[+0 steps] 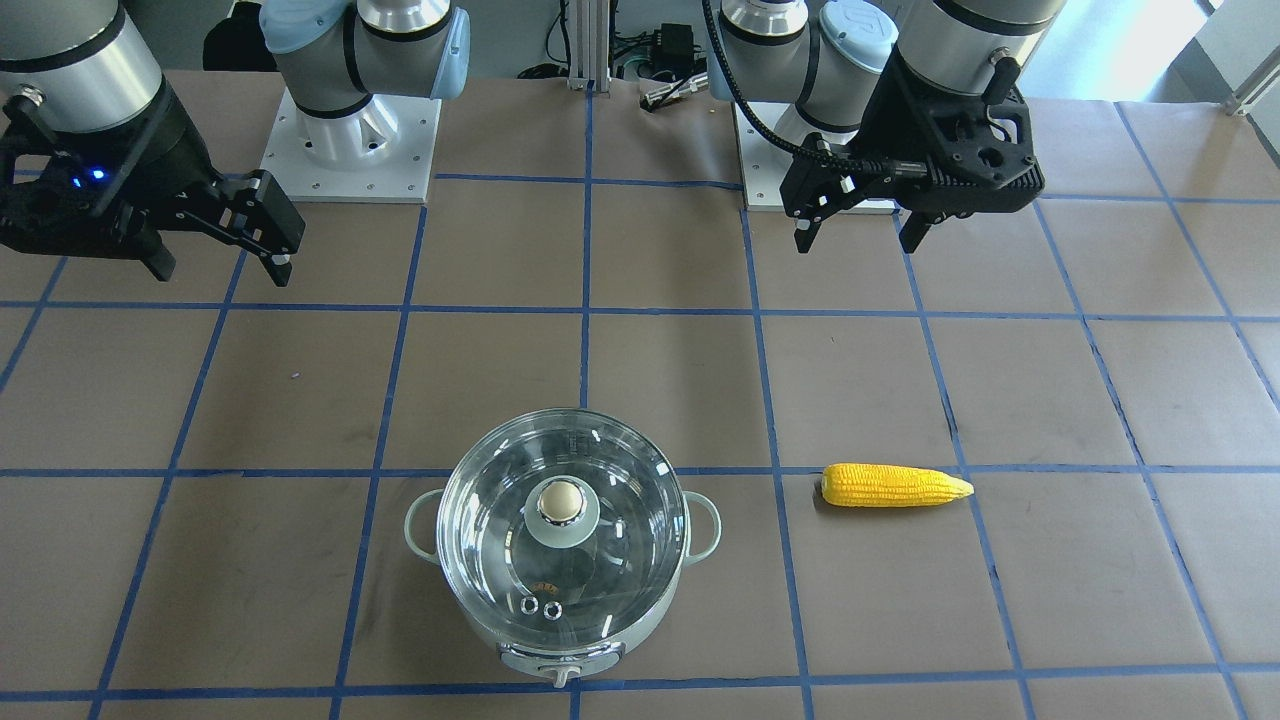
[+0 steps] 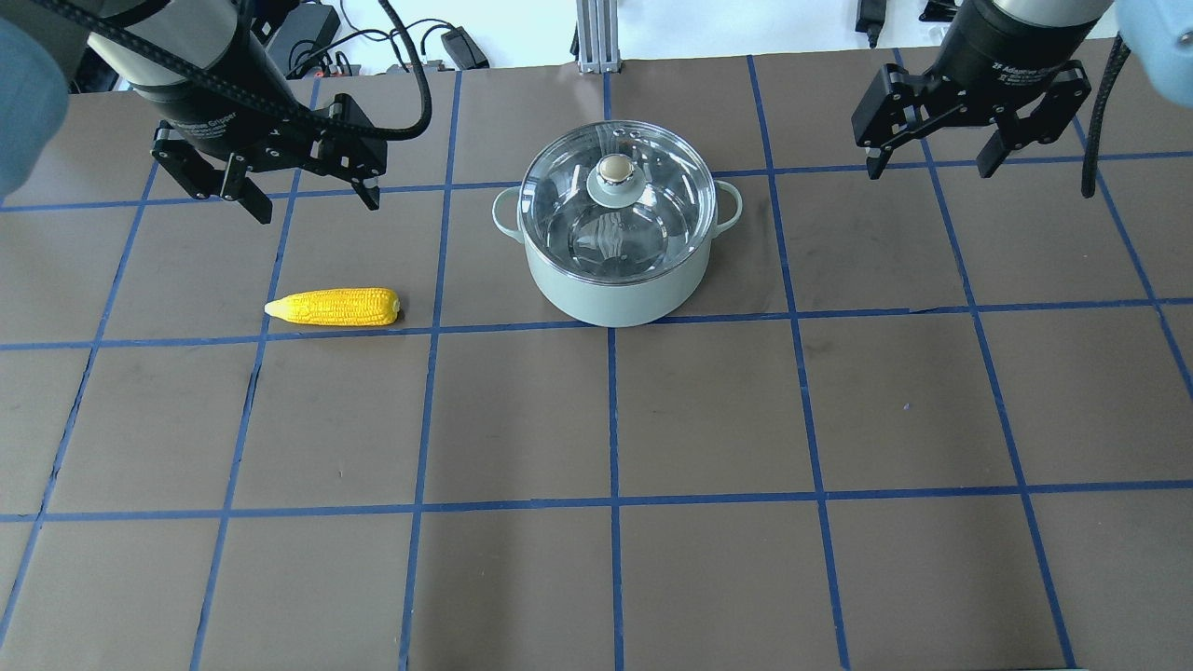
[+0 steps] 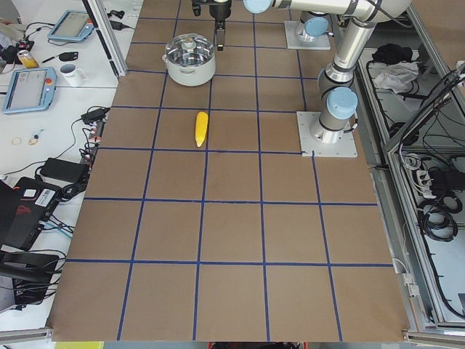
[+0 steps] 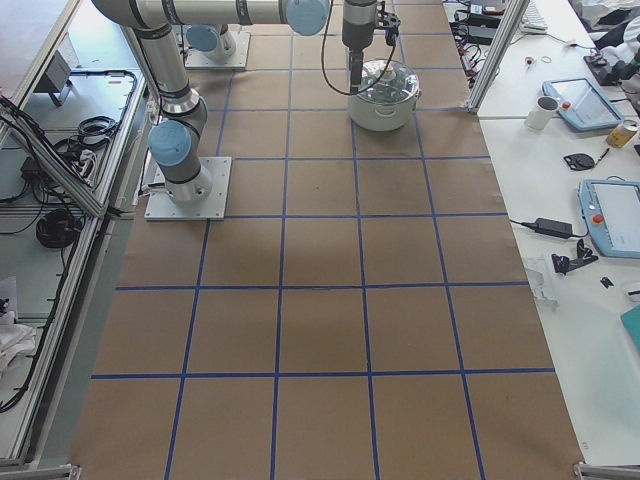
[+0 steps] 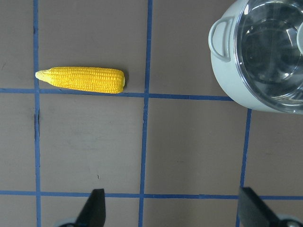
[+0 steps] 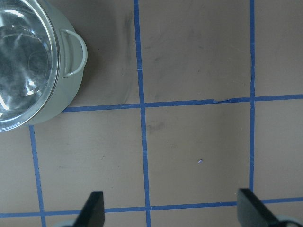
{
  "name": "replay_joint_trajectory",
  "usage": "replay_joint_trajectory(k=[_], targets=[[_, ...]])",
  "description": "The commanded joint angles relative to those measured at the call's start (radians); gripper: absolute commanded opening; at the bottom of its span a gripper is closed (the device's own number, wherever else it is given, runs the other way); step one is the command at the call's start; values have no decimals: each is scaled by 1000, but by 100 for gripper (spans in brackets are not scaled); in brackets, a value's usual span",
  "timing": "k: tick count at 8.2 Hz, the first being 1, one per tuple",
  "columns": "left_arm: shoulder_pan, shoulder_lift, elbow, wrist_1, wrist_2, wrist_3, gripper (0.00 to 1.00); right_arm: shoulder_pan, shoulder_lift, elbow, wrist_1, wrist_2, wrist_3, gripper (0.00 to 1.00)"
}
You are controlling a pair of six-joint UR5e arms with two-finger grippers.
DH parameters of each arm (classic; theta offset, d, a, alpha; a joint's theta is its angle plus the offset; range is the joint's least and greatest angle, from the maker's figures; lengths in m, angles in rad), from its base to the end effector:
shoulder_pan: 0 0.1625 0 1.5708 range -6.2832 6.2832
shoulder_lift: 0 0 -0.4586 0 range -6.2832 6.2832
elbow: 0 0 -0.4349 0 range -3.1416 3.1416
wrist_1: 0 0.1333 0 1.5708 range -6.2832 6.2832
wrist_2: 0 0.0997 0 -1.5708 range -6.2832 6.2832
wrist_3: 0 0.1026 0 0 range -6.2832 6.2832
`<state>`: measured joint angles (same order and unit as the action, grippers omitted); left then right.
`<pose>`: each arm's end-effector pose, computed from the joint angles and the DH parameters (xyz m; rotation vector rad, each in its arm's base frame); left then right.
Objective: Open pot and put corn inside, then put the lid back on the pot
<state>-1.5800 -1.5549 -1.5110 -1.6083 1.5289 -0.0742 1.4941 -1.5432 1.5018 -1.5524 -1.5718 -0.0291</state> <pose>-0.1425 -0.5286 0.5553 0.0994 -3.0960 0.0564 0.0907 -0.5578 0.5386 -0.0747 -3.1383 0.0360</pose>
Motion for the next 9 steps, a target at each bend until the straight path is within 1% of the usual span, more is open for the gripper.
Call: replay_joint_trajectory(k=[1, 4, 5, 6, 7, 8, 9], targets=[[0, 3, 0, 1, 0, 1, 100, 0, 0, 0, 0, 1, 0, 100], [-2, 10, 2, 2, 8, 10, 100, 0, 2, 0, -6, 4, 2, 100], [0, 4, 2, 4, 11, 16, 100, 0, 8, -12, -11, 19, 9, 100], [5, -5, 3, 2, 11, 34, 100, 5, 30, -30, -11, 51, 97, 100], [5, -17, 2, 5, 19, 12, 100, 29, 58, -64, -11, 55, 160, 100], [8, -34, 3, 5, 17, 1, 100, 87, 84, -78, -46, 41, 184, 100], [8, -48, 3, 24, 16, -47, 100, 147, 113, -78, -105, 38, 275, 100]])
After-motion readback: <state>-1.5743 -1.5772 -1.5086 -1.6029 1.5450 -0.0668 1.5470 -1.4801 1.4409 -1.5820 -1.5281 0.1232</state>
